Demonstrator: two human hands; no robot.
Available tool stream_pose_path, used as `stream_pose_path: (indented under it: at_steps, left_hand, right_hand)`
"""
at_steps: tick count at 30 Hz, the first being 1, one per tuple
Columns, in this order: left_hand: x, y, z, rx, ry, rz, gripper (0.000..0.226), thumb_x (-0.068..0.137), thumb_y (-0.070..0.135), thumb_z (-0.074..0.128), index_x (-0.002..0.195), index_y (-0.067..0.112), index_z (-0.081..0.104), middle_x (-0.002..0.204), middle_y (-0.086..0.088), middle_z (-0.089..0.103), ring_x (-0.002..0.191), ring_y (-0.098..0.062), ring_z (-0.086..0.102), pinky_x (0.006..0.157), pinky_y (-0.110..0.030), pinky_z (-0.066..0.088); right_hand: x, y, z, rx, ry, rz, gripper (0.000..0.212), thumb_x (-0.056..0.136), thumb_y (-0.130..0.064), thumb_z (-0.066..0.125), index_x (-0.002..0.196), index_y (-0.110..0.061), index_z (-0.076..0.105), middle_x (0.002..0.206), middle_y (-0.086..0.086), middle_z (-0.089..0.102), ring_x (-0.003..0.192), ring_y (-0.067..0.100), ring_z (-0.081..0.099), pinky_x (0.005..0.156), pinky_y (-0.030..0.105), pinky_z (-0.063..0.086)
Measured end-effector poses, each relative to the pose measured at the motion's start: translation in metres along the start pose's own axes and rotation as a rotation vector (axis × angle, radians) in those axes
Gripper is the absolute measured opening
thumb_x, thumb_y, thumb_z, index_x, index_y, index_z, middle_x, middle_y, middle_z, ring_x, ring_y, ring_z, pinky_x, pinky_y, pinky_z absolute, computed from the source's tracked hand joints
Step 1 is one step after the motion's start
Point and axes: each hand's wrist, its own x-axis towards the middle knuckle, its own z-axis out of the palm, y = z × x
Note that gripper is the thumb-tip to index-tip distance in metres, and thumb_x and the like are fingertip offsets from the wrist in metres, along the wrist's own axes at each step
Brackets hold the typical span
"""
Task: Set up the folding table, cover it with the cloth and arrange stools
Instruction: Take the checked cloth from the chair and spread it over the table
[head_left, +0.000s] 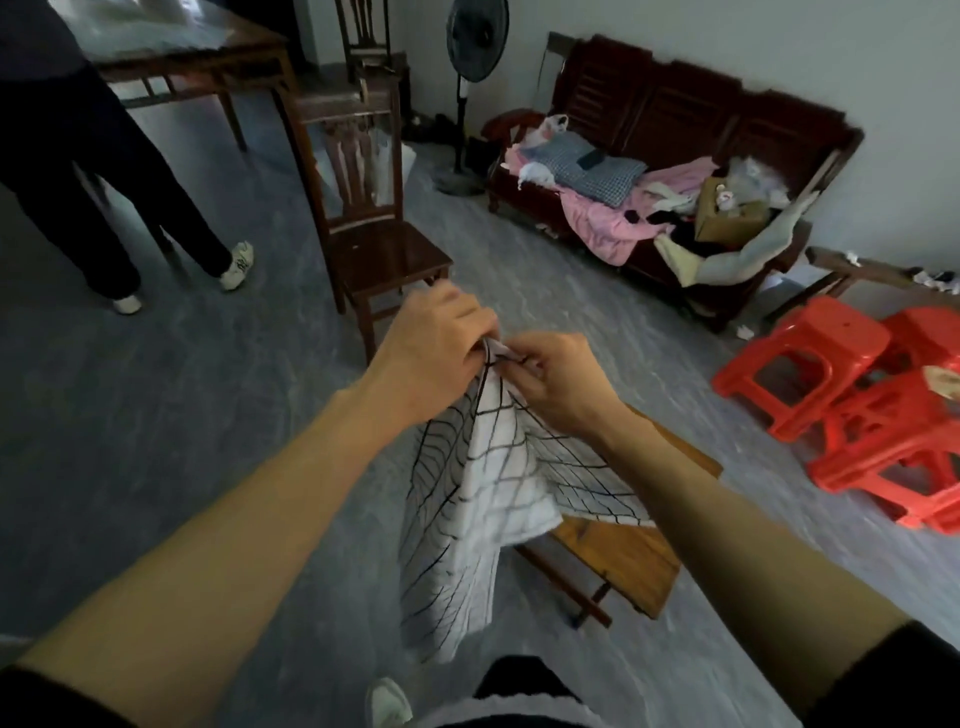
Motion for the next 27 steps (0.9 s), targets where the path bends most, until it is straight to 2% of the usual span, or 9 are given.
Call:
stream_pose_path:
  at_steps: [2,5,8,11,16,18,20,23,27]
  left_hand:
    - [0.008,-0.019,0.003,0.018,0.134,-0.083,0.027,0.074,0.027,0.069,0.097,0.018,0.060,0.107,-0.001,0.060,0.104,-0.025,0.048,0.078,-0.037,0.040]
    - [0.024,-0.044,0.014,0.001,0.246,-0.223,0.030,0.070,0.028,0.075,0.085,0.016,0.053,0.097,-0.004,0.052,0.087,-0.021,0.046,0.066,-0.036,0.045]
    - [0.047,-0.075,0.034,-0.011,0.163,-0.257,0.021,0.076,0.023,0.073,0.074,0.016,0.053,0.083,-0.001,0.048,0.075,-0.019,0.047,0.055,-0.036,0.045]
    - [0.081,-0.110,0.056,0.006,0.071,-0.222,0.010,0.084,0.026,0.064,0.085,0.016,0.064,0.084,-0.001,0.056,0.080,-0.022,0.051,0.060,-0.034,0.046]
    - [0.156,-0.159,0.097,-0.188,-0.130,-0.159,0.028,0.093,0.033,0.040,0.091,0.015,0.062,0.086,-0.002,0.056,0.080,-0.025,0.055,0.067,-0.040,0.047]
    - [0.187,-0.176,0.110,-0.296,-0.199,-0.166,0.026,0.093,0.040,0.048,0.096,0.019,0.063,0.085,0.001,0.055,0.078,-0.021,0.056,0.069,-0.037,0.047]
    - [0.217,-0.191,0.121,-0.336,-0.253,-0.117,0.028,0.086,0.041,0.063,0.105,0.020,0.065,0.086,0.002,0.057,0.078,-0.017,0.056,0.071,-0.033,0.046]
    - [0.257,-0.206,0.140,-0.461,-0.332,-0.069,0.046,0.076,0.035,0.074,0.117,0.021,0.061,0.084,0.003,0.062,0.073,-0.014,0.058,0.070,-0.033,0.050]
    - [0.297,-0.220,0.178,-0.595,-0.361,-0.055,0.050,0.077,0.017,0.077,0.121,0.026,0.053,0.070,0.014,0.055,0.065,-0.004,0.056,0.061,-0.018,0.041]
  right_hand:
    - [0.021,0.005,0.010,0.008,0.017,0.019,0.013,0.089,-0.019,0.064,0.082,-0.010,0.070,0.065,-0.005,0.058,0.060,0.010,0.051,0.058,0.030,0.040]
    - [0.054,0.013,0.025,0.006,0.033,0.046,0.013,0.088,-0.018,0.064,0.080,-0.009,0.069,0.066,-0.002,0.059,0.063,0.016,0.053,0.059,0.034,0.043]
    - [0.093,0.027,0.037,0.015,0.067,0.068,0.019,0.088,-0.016,0.065,0.070,-0.010,0.062,0.063,0.000,0.058,0.061,0.019,0.053,0.059,0.037,0.044]
    - [0.135,0.051,0.049,0.058,0.113,0.101,0.021,0.087,-0.014,0.065,0.067,-0.010,0.061,0.059,0.002,0.057,0.058,0.019,0.051,0.058,0.038,0.043]
    - [0.209,0.100,0.062,0.144,0.215,0.128,0.028,0.084,-0.007,0.062,0.061,-0.019,0.054,0.055,-0.006,0.051,0.054,0.013,0.046,0.055,0.032,0.039]
    - [0.236,0.120,0.061,0.157,0.242,0.173,0.041,0.082,-0.004,0.062,0.061,-0.035,0.046,0.053,-0.014,0.046,0.053,0.006,0.046,0.055,0.021,0.034]
    - [0.256,0.138,0.056,0.143,0.278,0.216,0.042,0.081,-0.002,0.063,0.064,-0.037,0.048,0.052,-0.017,0.044,0.054,0.003,0.046,0.056,0.016,0.030]
    - [0.280,0.167,0.050,0.129,0.308,0.288,0.019,0.085,-0.008,0.063,0.070,-0.019,0.064,0.056,-0.009,0.054,0.055,0.011,0.049,0.054,0.026,0.037]
    - [0.313,0.197,0.045,0.062,0.377,0.377,0.016,0.084,-0.012,0.064,0.069,-0.011,0.063,0.058,0.001,0.056,0.056,0.018,0.049,0.055,0.035,0.040]
